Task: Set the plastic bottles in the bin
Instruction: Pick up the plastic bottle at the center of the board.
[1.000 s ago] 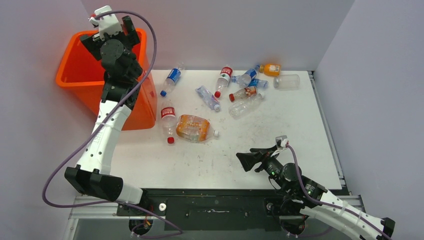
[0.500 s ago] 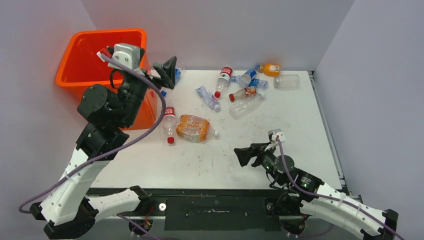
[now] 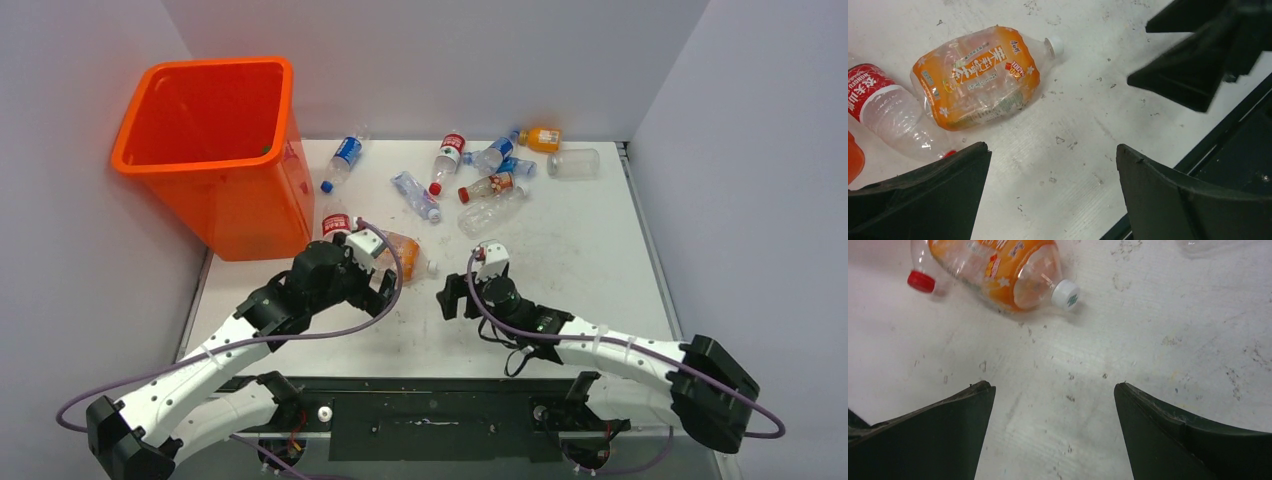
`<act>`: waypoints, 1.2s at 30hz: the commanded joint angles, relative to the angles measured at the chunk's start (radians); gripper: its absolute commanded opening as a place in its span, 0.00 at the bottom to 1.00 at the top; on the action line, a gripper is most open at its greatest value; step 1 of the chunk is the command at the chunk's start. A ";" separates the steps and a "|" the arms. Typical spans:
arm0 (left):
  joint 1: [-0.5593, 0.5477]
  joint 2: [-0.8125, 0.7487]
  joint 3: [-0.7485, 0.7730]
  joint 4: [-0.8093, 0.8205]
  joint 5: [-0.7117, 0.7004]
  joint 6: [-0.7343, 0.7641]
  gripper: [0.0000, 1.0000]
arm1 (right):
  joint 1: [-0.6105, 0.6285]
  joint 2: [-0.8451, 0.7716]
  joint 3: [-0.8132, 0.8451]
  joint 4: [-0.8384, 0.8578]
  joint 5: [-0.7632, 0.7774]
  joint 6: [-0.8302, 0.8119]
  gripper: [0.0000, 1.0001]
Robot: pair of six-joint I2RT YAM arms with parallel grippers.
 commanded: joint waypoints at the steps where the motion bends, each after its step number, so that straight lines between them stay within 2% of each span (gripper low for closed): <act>1: 0.002 -0.114 -0.044 0.161 0.005 -0.052 0.96 | -0.174 0.122 -0.007 0.357 -0.207 0.149 0.95; 4: 0.003 -0.137 -0.055 0.149 -0.067 -0.052 0.96 | -0.244 0.233 -0.028 0.544 -0.349 0.236 0.96; 12: 0.003 -0.186 -0.080 0.167 -0.178 -0.061 0.96 | -0.327 0.498 -0.015 0.853 -0.426 0.414 0.98; 13: 0.002 -0.191 -0.085 0.166 -0.191 -0.061 0.96 | -0.328 0.518 -0.014 0.871 -0.415 0.424 1.00; 17: 0.000 -0.208 -0.097 0.175 -0.242 -0.062 0.96 | -0.330 0.581 -0.017 0.918 -0.363 0.449 0.96; 31: -0.011 -0.203 -0.104 0.177 -0.275 -0.052 0.96 | -0.349 0.833 0.012 1.174 -0.416 0.613 0.87; 36: -0.014 -0.202 -0.104 0.175 -0.280 -0.049 0.96 | -0.349 0.916 0.042 1.240 -0.433 0.674 0.80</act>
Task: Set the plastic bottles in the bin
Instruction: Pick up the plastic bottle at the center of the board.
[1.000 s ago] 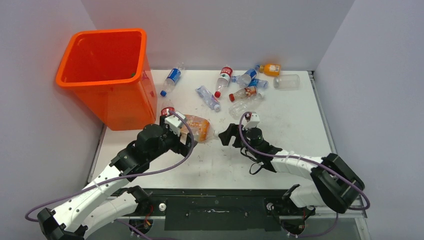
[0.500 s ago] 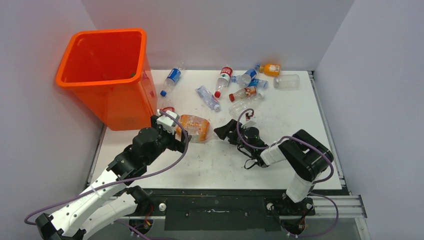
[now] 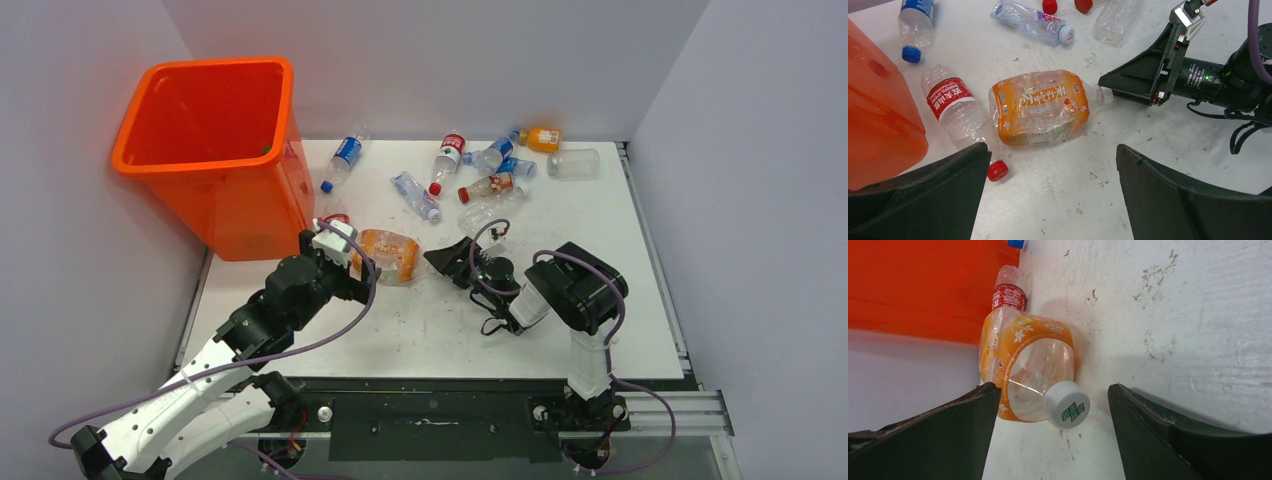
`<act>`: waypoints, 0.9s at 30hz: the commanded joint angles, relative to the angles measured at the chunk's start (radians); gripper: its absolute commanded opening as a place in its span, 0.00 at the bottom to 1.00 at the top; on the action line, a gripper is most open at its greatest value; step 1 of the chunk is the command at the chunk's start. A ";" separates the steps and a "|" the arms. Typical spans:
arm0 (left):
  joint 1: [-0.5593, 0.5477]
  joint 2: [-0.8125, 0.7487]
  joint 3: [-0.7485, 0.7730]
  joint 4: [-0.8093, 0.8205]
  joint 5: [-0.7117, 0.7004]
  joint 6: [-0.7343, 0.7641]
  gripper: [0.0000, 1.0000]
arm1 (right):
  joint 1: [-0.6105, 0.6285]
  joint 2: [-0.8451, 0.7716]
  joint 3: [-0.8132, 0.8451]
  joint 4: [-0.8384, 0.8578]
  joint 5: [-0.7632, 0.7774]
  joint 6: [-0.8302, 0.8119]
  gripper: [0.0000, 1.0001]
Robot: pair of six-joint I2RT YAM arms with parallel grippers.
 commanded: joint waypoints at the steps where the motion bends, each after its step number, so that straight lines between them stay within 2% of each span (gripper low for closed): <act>1: -0.006 -0.005 0.000 0.045 -0.020 0.005 0.96 | -0.006 0.075 0.033 0.120 -0.024 0.074 0.78; 6: -0.010 -0.010 0.000 0.044 -0.023 0.009 0.96 | 0.000 0.118 0.042 0.162 -0.029 0.111 0.70; 18: -0.016 -0.013 -0.001 0.042 -0.033 0.016 0.96 | 0.013 0.161 0.040 0.203 -0.047 0.128 0.42; 27: -0.018 -0.011 -0.002 0.042 -0.041 0.020 0.96 | -0.003 0.154 -0.012 0.301 -0.081 0.142 0.07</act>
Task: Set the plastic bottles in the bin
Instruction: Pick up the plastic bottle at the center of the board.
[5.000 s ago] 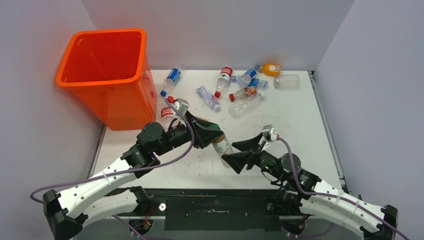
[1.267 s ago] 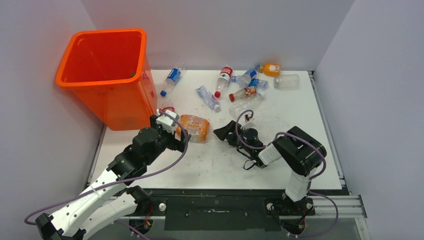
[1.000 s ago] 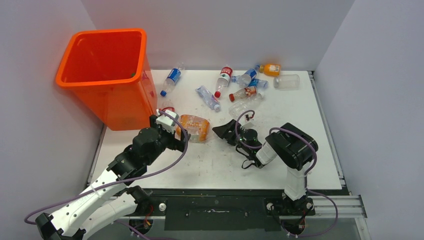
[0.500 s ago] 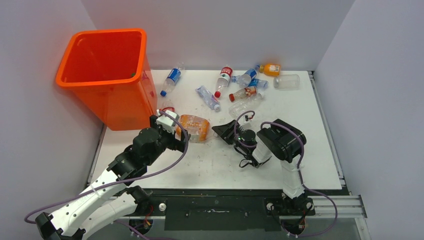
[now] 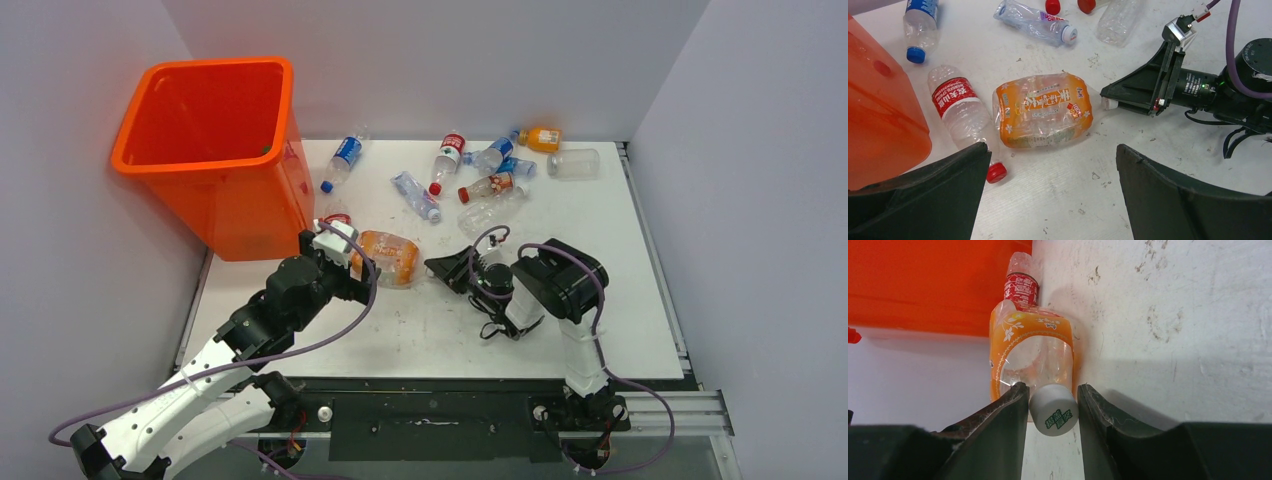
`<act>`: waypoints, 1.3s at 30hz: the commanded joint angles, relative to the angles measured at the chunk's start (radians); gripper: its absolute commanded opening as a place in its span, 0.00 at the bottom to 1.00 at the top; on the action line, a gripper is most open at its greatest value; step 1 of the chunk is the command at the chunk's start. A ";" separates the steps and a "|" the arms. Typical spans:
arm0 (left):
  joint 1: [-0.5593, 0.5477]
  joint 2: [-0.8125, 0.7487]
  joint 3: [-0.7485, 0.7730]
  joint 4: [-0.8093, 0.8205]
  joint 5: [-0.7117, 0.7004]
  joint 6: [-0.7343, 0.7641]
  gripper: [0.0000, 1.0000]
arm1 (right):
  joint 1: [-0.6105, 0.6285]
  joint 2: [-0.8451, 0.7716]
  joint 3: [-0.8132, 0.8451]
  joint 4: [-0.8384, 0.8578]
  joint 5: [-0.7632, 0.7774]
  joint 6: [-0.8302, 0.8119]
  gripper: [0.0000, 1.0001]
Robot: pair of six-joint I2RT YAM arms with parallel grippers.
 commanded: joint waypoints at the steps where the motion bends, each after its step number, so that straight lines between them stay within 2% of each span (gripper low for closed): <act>1: -0.005 -0.011 -0.001 0.042 -0.019 0.014 0.96 | -0.013 -0.011 -0.046 0.131 -0.027 0.002 0.05; 7: -0.008 -0.019 -0.006 0.050 -0.025 0.014 0.96 | -0.053 -0.137 -0.159 0.165 -0.048 -0.017 0.05; 11: -0.011 -0.052 -0.029 0.083 -0.026 0.022 0.96 | -0.073 -0.324 -0.210 0.013 -0.099 -0.102 0.05; 15: -0.013 -0.117 -0.086 0.178 0.031 0.049 0.96 | -0.065 -0.594 -0.177 -0.376 -0.139 -0.284 0.05; 20: -0.020 -0.220 -0.167 0.319 0.146 0.096 0.96 | -0.028 -0.944 -0.018 -1.045 -0.084 -0.569 0.05; 24: -0.024 -0.268 -0.206 0.390 0.291 0.178 0.96 | -0.015 -1.071 0.115 -1.381 -0.094 -0.745 0.05; 27: -0.026 -0.248 -0.135 0.341 0.412 0.203 0.96 | 0.042 -1.137 0.202 -1.578 -0.061 -0.878 0.05; 31: -0.025 -0.154 0.003 0.203 0.656 0.198 0.96 | 0.145 -1.262 0.226 -1.627 -0.096 -0.998 0.05; 34: -0.024 -0.030 0.129 0.090 0.808 0.157 0.96 | 0.182 -1.354 0.231 -1.613 -0.180 -1.045 0.05; 39: -0.023 0.138 0.311 -0.056 1.076 0.064 0.96 | 0.210 -1.415 0.268 -1.634 -0.287 -1.090 0.05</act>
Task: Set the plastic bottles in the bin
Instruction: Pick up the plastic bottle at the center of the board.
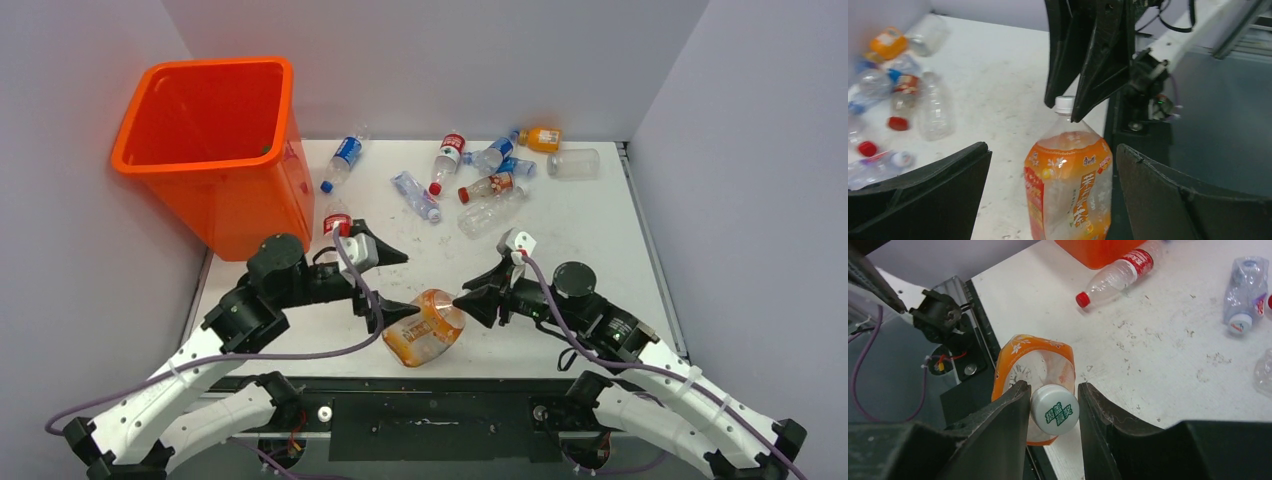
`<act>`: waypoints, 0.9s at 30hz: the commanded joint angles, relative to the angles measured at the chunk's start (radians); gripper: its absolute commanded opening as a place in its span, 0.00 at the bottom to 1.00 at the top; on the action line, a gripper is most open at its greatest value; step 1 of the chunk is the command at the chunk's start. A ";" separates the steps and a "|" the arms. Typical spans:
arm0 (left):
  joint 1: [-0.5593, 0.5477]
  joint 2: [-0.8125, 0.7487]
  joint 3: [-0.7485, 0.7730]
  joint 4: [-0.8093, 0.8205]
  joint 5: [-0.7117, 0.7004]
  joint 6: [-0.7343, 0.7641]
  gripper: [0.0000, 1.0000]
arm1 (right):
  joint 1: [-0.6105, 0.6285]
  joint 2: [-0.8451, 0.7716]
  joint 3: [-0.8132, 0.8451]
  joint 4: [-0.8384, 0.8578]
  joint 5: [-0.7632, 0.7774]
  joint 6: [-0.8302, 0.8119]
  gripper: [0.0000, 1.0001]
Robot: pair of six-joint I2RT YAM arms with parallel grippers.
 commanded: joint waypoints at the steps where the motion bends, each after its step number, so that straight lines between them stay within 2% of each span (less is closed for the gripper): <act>1: -0.002 0.118 0.150 -0.138 0.353 -0.117 0.96 | 0.019 -0.041 0.080 -0.010 -0.124 -0.087 0.05; 5: -0.002 0.200 0.190 -0.146 0.473 -0.199 0.96 | 0.024 -0.055 0.105 -0.014 -0.130 -0.094 0.05; 14: 0.001 0.209 0.116 -0.029 0.552 -0.284 0.96 | 0.025 -0.069 0.121 0.071 -0.241 -0.093 0.05; 22: 0.003 0.194 0.064 0.029 0.442 -0.295 0.96 | 0.025 -0.039 0.165 0.088 -0.306 -0.096 0.05; 27: 0.016 0.135 0.002 0.162 0.363 -0.350 0.96 | 0.026 -0.033 0.178 0.107 -0.312 -0.087 0.05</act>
